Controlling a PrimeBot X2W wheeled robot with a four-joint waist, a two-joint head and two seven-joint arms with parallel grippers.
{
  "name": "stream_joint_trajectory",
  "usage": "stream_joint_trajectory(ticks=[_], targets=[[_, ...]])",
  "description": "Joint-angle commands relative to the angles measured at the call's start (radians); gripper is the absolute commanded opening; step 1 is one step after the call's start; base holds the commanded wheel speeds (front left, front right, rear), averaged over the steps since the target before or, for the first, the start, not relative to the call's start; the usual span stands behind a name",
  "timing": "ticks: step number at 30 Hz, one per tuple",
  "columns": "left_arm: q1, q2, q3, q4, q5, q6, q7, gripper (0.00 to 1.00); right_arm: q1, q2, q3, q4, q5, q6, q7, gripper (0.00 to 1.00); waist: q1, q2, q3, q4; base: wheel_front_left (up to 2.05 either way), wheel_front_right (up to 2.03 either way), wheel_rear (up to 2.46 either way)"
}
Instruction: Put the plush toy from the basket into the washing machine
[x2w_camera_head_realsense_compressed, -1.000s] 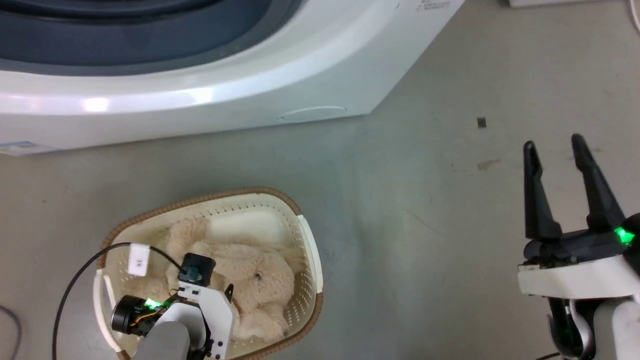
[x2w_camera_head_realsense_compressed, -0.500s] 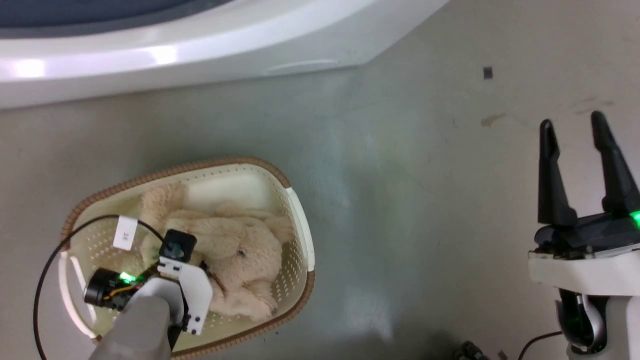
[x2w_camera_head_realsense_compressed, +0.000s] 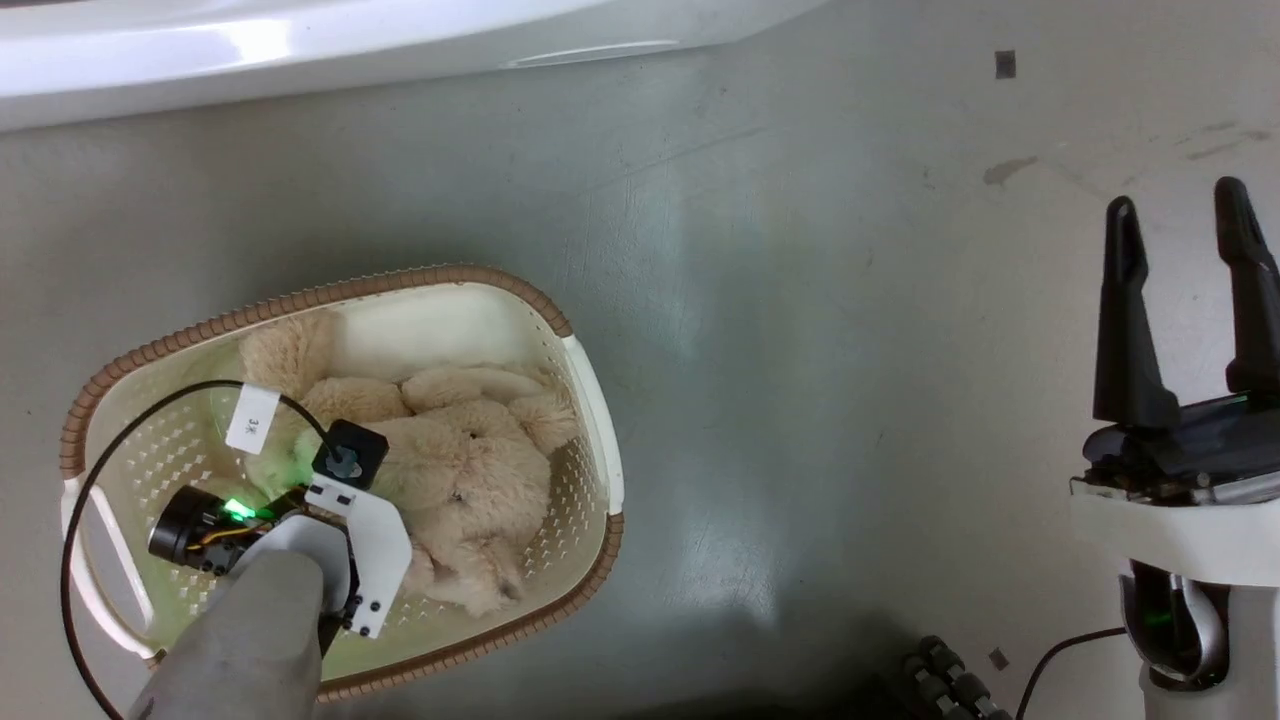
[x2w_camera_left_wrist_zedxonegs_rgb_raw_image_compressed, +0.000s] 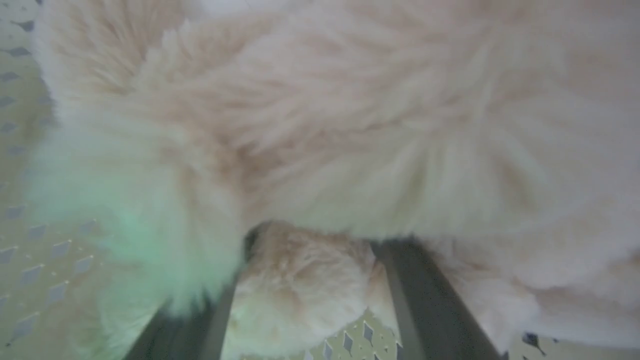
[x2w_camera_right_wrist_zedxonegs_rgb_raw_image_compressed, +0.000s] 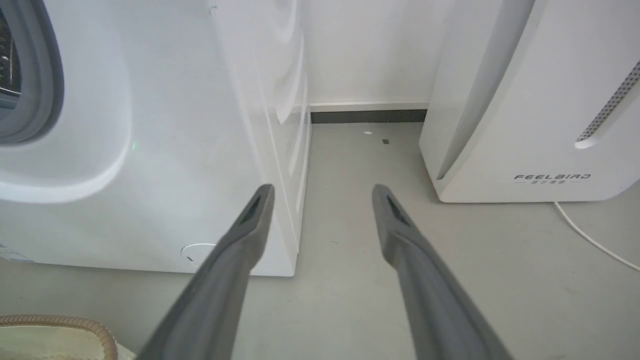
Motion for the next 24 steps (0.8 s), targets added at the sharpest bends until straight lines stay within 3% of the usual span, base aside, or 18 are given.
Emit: stream_joint_trajectory(ticks=[1,4,5,6,14,24], targets=[[-0.013,0.021,0.000,0.011,-0.002,0.000,0.006,1.00,-0.021,0.000,-0.002,-0.011,0.013,-0.001,-0.005,1.00,-0.0001,0.0000,0.007,0.000,0.00,0.00,0.00],[-0.024,0.029,-0.002,0.011,-0.008,-0.005,0.002,1.00,-0.025,0.000,-0.001,-0.019,0.016,-0.001,-0.005,1.00,-0.0001,0.0000,0.017,0.000,0.00,0.00,0.00],[-0.025,0.030,-0.003,0.012,-0.010,-0.010,0.006,0.87,-0.027,0.000,-0.001,-0.021,0.016,-0.001,-0.005,1.00,-0.0001,0.0000,0.019,0.000,0.00,0.00,0.00],[-0.026,0.031,-0.005,0.012,-0.012,-0.016,0.007,0.00,-0.028,0.000,0.000,-0.021,0.016,-0.001,-0.005,1.00,-0.0001,0.0000,0.020,0.000,0.00,0.00,0.00],[0.005,0.025,-0.001,0.012,-0.046,-0.037,-0.031,0.00,-0.029,0.000,0.008,-0.003,0.011,-0.001,-0.005,1.00,-0.0001,0.0000,-0.026,0.004,0.00,0.00,0.00],[0.082,-0.006,0.008,0.012,-0.087,-0.030,-0.142,0.00,-0.010,0.000,0.019,0.039,0.004,-0.001,-0.005,1.00,-0.0001,0.0000,-0.187,0.019,0.00,0.00,0.00]])
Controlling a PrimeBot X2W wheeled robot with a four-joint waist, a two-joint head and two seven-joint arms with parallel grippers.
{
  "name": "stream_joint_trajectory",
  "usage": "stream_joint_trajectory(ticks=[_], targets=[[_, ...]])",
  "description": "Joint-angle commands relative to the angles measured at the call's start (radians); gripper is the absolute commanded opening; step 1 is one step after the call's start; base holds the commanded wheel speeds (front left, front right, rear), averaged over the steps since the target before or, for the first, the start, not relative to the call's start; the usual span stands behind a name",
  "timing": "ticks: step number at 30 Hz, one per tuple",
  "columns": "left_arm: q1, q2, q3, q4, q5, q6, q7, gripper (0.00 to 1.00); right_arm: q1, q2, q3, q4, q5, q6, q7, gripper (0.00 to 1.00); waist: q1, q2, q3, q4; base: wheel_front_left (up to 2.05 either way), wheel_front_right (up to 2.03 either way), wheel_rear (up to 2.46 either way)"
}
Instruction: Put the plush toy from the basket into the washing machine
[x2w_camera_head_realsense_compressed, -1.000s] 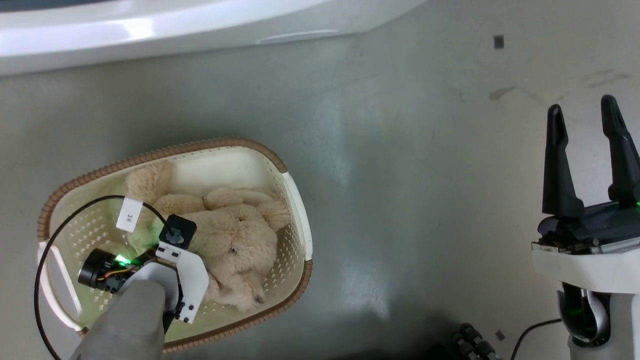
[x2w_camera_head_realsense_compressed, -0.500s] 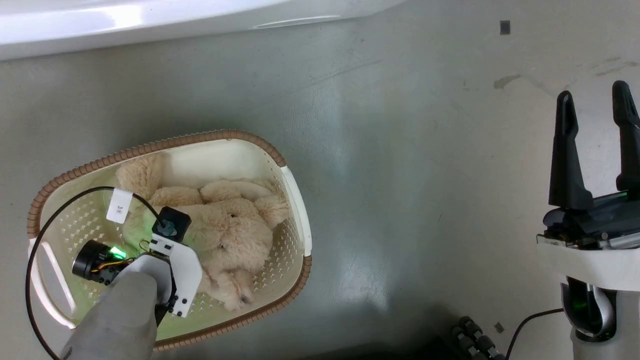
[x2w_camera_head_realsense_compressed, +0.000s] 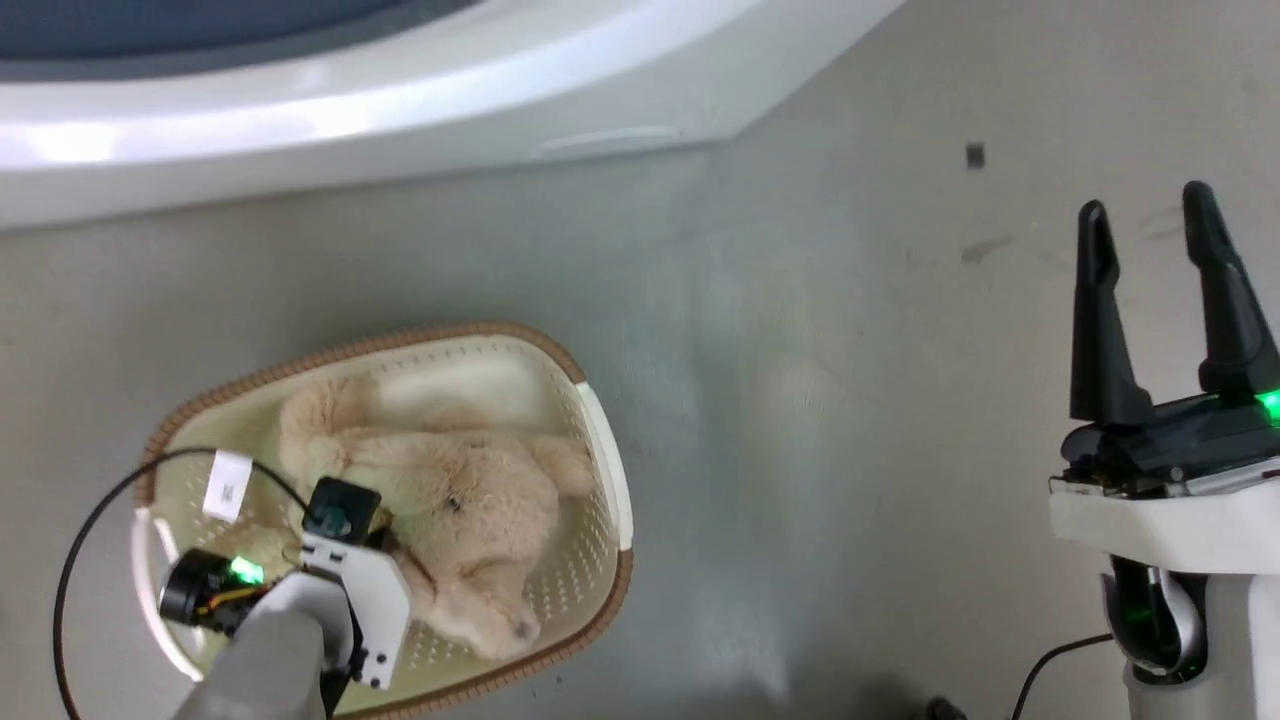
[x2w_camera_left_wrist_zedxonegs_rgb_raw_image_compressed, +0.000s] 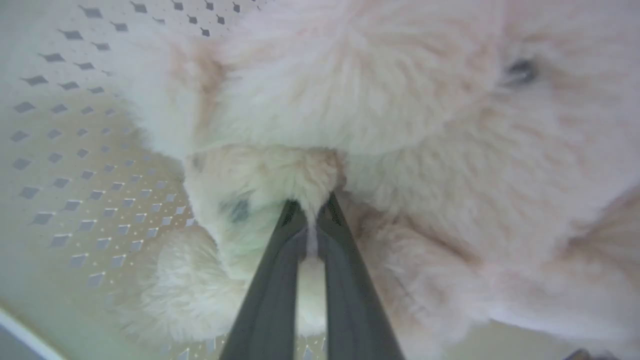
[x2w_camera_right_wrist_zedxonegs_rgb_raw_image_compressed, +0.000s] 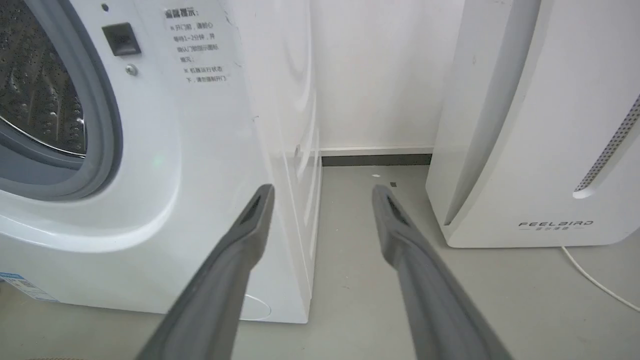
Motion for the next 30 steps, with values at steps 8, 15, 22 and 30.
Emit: stream_joint_trajectory(ticks=[8,15,22,30], targets=[[0.089,-0.025,0.011,0.001,-0.039,-0.002,-0.054,0.00,0.041,0.000,0.009,0.042,-0.013,-0.001,-0.005,1.00,-0.0001,0.0000,-0.211,0.030,0.00,0.00,0.00],[0.155,-0.048,0.004,-0.058,-0.050,-0.009,-0.062,0.00,0.084,0.000,0.001,0.073,-0.015,-0.001,-0.005,1.00,-0.0001,0.0000,-0.343,0.058,0.00,0.00,0.00],[0.255,-0.057,0.006,-0.226,-0.052,0.005,-0.063,0.00,0.123,0.000,-0.011,0.089,-0.013,-0.001,-0.005,1.00,-0.0001,0.0000,-0.449,0.100,0.00,0.00,0.00],[0.365,-0.065,0.038,-0.482,-0.060,0.053,-0.063,0.00,0.167,0.000,-0.021,0.099,-0.013,-0.001,-0.005,1.00,-0.0001,0.0000,-0.530,0.148,0.00,0.00,0.00]])
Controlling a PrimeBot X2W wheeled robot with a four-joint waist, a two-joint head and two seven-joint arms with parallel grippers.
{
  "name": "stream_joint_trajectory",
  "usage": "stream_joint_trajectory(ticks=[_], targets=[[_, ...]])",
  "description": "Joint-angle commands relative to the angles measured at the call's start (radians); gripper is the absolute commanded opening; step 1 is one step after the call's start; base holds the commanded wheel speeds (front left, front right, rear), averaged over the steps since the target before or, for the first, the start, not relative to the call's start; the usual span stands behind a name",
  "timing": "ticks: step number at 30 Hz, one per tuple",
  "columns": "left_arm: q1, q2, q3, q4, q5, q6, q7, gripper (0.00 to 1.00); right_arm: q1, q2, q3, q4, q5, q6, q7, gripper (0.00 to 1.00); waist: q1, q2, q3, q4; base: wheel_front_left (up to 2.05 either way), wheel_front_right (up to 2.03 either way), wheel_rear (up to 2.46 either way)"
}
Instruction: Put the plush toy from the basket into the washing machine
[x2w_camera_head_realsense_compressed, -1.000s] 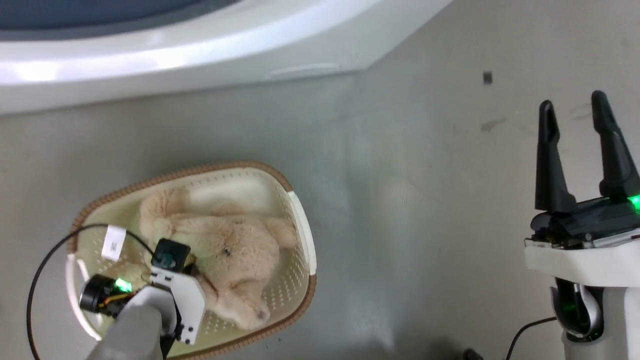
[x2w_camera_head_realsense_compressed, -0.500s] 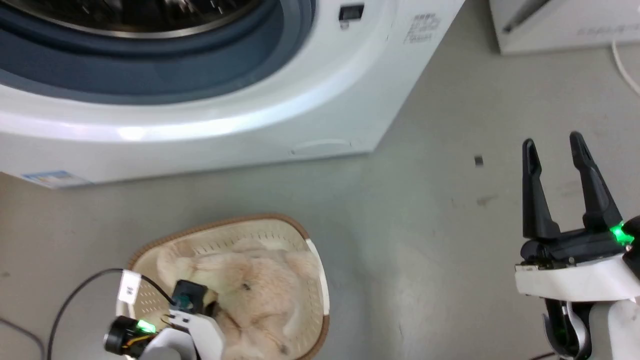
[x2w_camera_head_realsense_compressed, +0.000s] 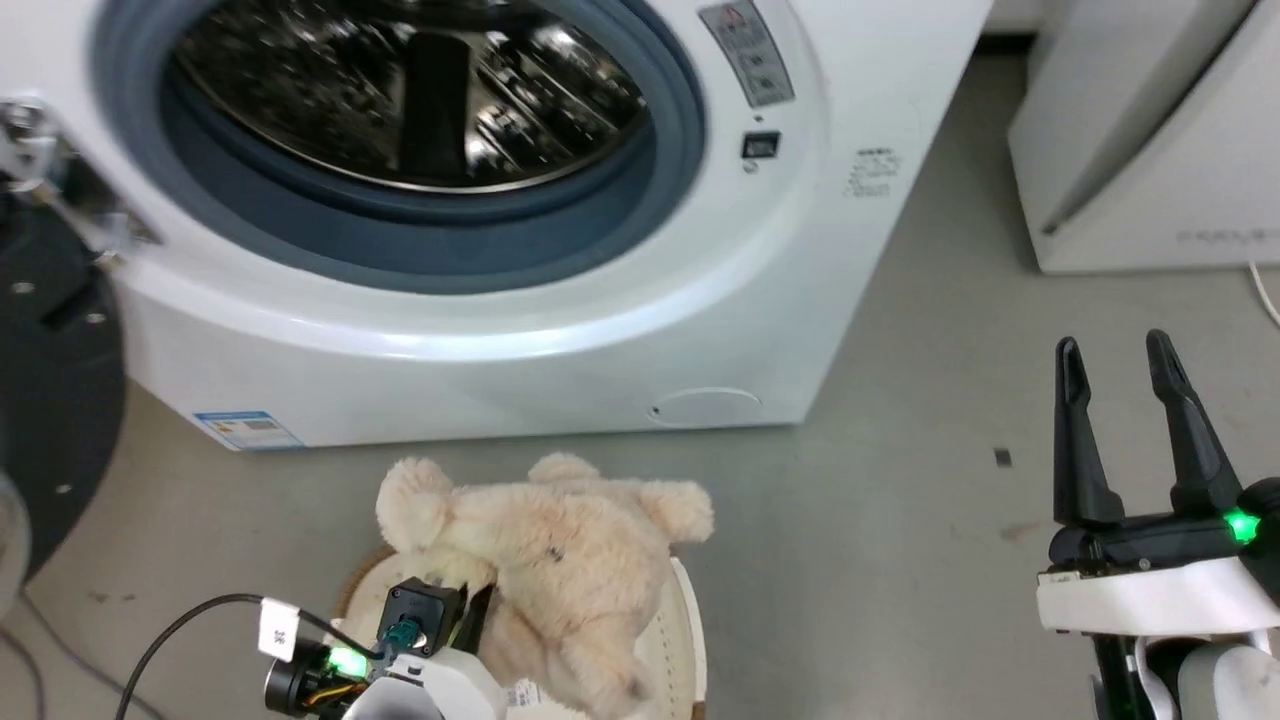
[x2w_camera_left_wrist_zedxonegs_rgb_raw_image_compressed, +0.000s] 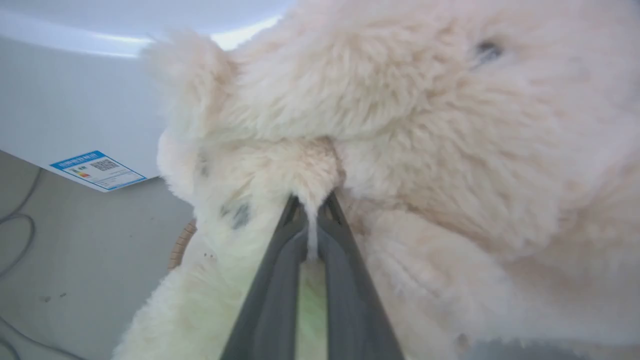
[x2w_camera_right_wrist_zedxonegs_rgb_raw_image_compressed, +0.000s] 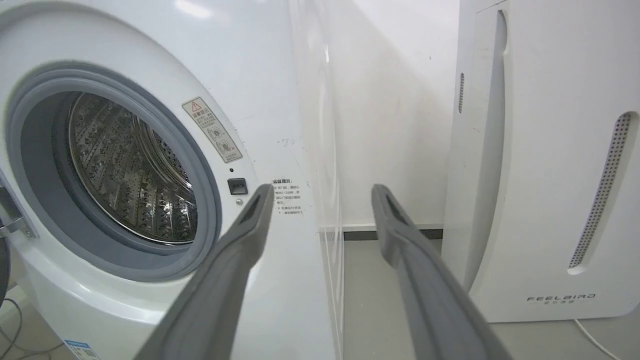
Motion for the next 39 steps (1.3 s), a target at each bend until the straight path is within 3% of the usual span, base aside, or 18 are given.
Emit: stream_joint_trajectory(ticks=[1,12,21,30,39], targets=[[0.027,0.000,0.012,-0.072,-0.002,0.017,-0.006,0.00,0.020,0.000,0.000,0.003,-0.002,-0.001,-0.004,1.00,0.0001,0.0000,-0.037,0.029,0.00,0.00,0.00],[0.101,0.020,0.059,-0.433,0.000,0.077,-0.006,0.00,0.046,0.000,0.004,0.001,-0.002,-0.001,-0.004,1.00,0.0001,0.0000,-0.067,0.036,0.00,0.00,0.00],[0.055,0.052,0.100,-0.649,-0.005,0.109,0.005,0.00,0.028,0.000,-0.003,-0.020,-0.003,-0.001,-0.004,1.00,0.0001,0.0000,0.000,-0.005,0.00,0.00,0.00],[-0.158,0.097,0.195,-0.695,-0.035,0.130,0.012,0.00,-0.047,0.000,-0.022,-0.065,0.025,-0.001,-0.004,1.00,0.0001,0.0000,0.166,-0.082,0.00,0.00,0.00],[-0.424,0.210,0.254,-0.645,-0.031,0.108,0.095,0.00,-0.105,0.000,-0.018,-0.108,0.054,-0.001,-0.004,1.00,0.0001,0.0000,0.346,-0.146,0.00,0.00,0.00]])
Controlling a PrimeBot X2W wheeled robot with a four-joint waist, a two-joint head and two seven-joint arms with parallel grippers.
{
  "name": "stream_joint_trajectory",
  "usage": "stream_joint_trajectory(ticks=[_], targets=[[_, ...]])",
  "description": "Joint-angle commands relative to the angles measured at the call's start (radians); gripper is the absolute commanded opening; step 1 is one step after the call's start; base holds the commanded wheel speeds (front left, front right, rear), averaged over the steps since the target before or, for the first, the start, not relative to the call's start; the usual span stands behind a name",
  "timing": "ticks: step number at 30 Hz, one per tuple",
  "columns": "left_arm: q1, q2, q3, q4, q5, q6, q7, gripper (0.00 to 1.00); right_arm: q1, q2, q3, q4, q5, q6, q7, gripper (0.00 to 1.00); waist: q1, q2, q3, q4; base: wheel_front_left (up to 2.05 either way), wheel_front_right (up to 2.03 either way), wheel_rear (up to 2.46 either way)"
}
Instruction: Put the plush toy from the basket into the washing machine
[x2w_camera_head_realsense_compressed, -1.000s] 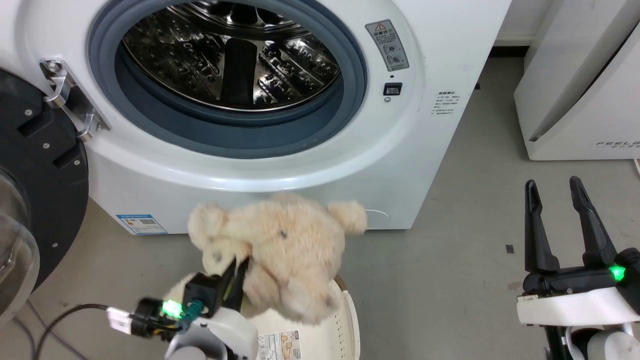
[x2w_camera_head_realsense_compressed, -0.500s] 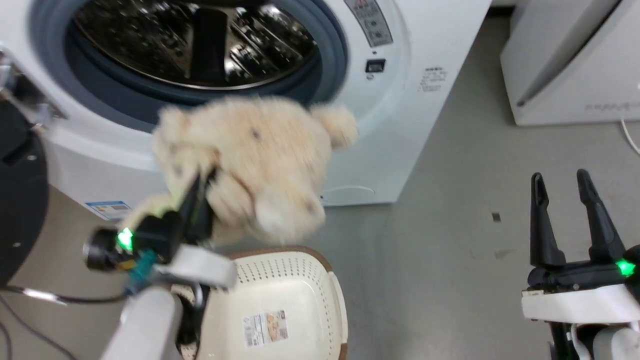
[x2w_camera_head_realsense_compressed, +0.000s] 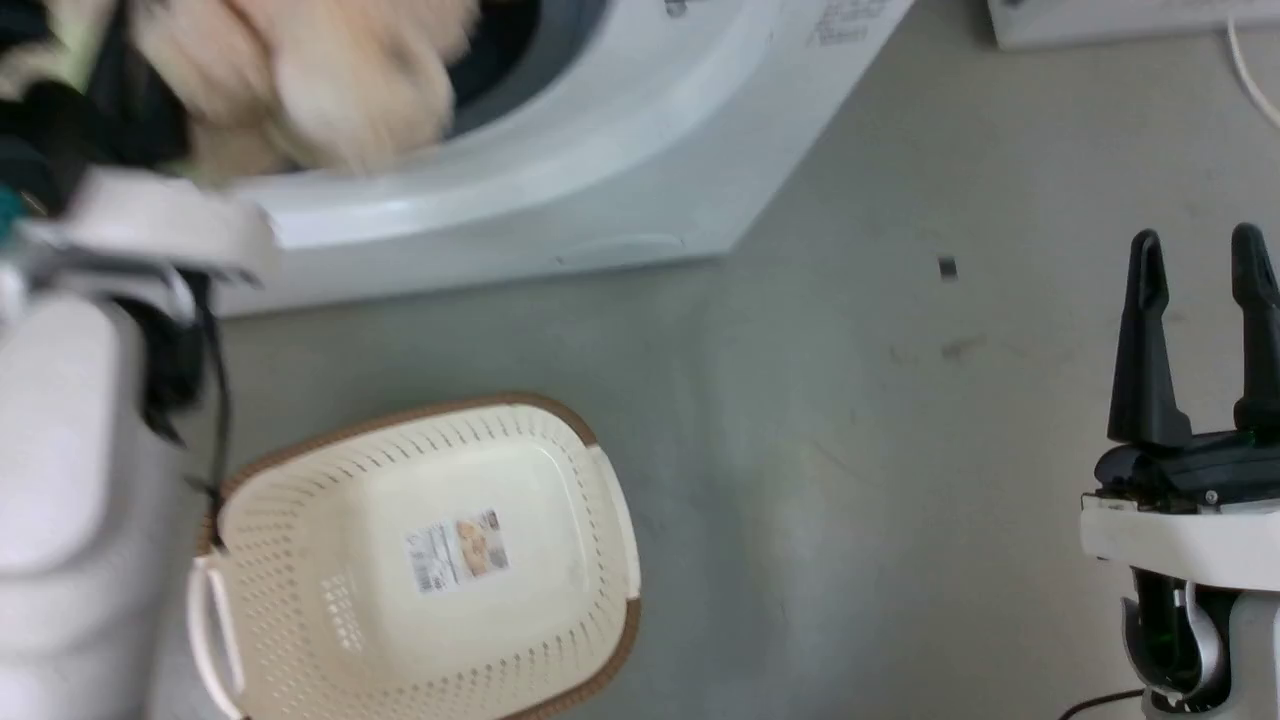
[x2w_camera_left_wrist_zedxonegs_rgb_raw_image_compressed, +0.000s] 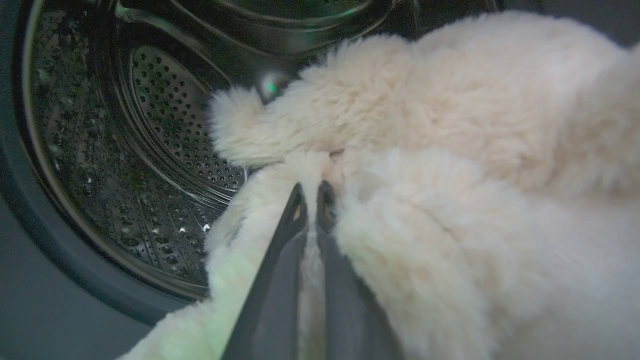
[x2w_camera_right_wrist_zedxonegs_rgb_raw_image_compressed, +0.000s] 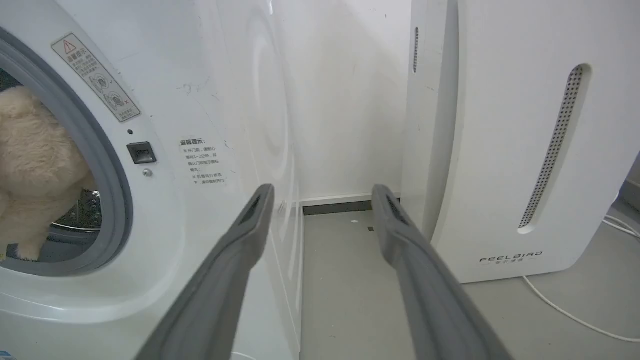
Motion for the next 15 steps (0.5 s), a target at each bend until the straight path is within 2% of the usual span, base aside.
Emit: stream_joint_trajectory(ticks=[1,10,15], targets=[[-0.064,0.022,0.012,0.007,0.005,-0.009,0.007,0.00,-0.020,0.000,0.002,-0.011,0.009,-0.001,-0.004,1.00,-0.0001,0.0000,0.084,-0.045,0.00,0.00,0.00],[-0.419,0.136,0.000,0.152,0.062,-0.048,0.123,0.00,-0.055,0.000,0.005,-0.034,0.051,-0.001,-0.004,1.00,-0.0001,0.0000,0.236,-0.082,0.00,0.00,0.00],[-0.545,0.178,-0.031,0.267,0.090,-0.087,0.165,0.00,-0.068,0.000,0.028,-0.033,0.069,-0.001,-0.004,1.00,-0.0001,0.0000,0.281,-0.108,0.00,0.00,0.00]])
